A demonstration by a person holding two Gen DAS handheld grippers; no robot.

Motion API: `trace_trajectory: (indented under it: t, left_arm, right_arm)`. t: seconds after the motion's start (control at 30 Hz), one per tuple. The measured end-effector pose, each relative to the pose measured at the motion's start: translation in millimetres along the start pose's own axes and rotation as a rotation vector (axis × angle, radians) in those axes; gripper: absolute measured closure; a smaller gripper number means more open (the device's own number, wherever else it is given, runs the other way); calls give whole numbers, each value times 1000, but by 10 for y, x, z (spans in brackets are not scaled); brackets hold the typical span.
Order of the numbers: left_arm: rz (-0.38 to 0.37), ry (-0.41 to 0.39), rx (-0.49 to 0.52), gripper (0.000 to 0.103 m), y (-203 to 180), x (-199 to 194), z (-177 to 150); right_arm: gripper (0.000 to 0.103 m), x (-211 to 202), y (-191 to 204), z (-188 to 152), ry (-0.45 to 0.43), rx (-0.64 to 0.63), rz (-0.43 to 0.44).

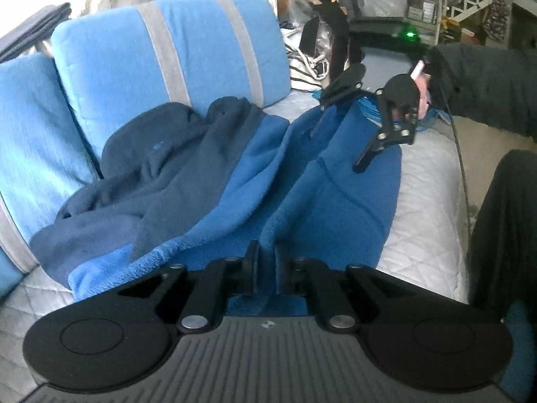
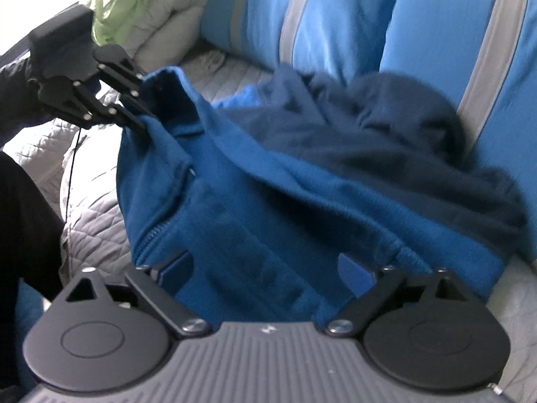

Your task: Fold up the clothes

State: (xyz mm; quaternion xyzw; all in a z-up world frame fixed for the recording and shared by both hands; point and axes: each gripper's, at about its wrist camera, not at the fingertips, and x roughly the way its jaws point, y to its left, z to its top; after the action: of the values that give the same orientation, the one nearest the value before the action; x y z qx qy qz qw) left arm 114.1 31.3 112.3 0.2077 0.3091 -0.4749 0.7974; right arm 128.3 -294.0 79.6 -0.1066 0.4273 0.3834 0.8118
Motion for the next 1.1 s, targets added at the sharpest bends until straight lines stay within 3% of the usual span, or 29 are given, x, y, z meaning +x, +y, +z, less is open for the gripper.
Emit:
trace_trajectory:
  t: [0.07, 0.13, 0.3, 0.4, 0.5, 0.53, 0.63, 0.67, 0.7, 0.73, 0.77, 0.83, 0.87, 0.97, 1.1]
  left_arm:
    - [17, -4, -7, 94, 37, 2, 3]
    - [41, -7, -22, 94, 83, 17, 2]
    - [203, 32, -37, 94, 186, 285, 44]
    - [280, 142, 2, 94, 202, 669, 46]
    - [354, 203, 65, 91, 155, 987, -23]
    - [379, 214, 96, 90, 125, 1064, -57]
    - [422, 204, 157, 84, 81, 1119, -147]
    - [432, 197, 163, 75, 81, 1106, -156]
    - [451, 190, 155, 60, 97, 1086, -148]
    - [465, 183, 139, 51, 120, 1059, -136]
    - [455, 174, 88, 49, 181, 997, -109]
    - [421, 146, -40, 47, 317, 821, -53]
    - [402, 125, -107, 39, 384, 711, -27]
    - [368, 23, -209, 30, 473, 320, 17]
    - [381, -86, -295, 29, 487, -184, -6]
  right_arm:
    - [65, 38, -43, 11, 17, 5, 12]
    - [92, 43, -19, 33, 17, -32, -37]
    - [93, 36, 101, 121, -70, -131, -292]
    - [92, 390, 156, 101, 22, -198, -420]
    - [91, 811, 215, -30, 102, -271, -540]
    - [84, 892, 227, -49, 105, -270, -562]
    - [80, 967, 249, -85, 88, -255, -610]
    - [67, 959, 248, -86, 84, -247, -623]
    - [62, 944, 244, -88, 80, -239, -639]
    - [47, 920, 236, -85, 75, -231, -661]
    - [29, 883, 222, -74, 65, -217, -688]
    - [9, 756, 181, -49, 28, -169, -725]
    - [2, 641, 158, -46, -5, -128, -709]
    - [0, 316, 127, -44, -98, -31, -687]
    - [0, -188, 132, -146, -238, 83, -665]
